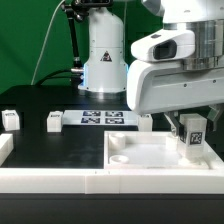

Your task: Assemble one leg

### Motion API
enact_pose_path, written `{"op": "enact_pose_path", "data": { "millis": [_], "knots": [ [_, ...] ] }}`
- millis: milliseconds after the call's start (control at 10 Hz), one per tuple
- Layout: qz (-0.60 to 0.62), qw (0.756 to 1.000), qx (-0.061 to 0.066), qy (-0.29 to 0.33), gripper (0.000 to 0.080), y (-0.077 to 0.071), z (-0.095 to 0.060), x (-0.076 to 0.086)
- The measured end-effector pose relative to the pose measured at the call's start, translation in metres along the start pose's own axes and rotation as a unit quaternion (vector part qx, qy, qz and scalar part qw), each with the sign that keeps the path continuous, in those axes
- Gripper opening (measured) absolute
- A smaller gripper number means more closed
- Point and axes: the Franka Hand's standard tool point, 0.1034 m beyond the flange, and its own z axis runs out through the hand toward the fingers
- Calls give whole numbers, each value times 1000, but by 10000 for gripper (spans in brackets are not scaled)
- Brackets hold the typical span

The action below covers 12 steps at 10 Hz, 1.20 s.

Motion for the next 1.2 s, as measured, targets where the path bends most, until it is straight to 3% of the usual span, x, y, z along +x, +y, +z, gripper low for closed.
{"op": "enact_pose_path", "data": {
  "millis": [100, 400, 700, 900, 1200],
  "knots": [
    [0, 1000, 0, 0, 291, 0, 0, 0],
    [20, 1000, 0, 0, 291, 0, 0, 0],
    [216, 976, 6, 6, 292, -4, 2, -1],
    [321, 947, 12, 5, 292, -4, 2, -1],
    [496, 868, 16, 10, 292, -1, 2, -1]
  ]
}}
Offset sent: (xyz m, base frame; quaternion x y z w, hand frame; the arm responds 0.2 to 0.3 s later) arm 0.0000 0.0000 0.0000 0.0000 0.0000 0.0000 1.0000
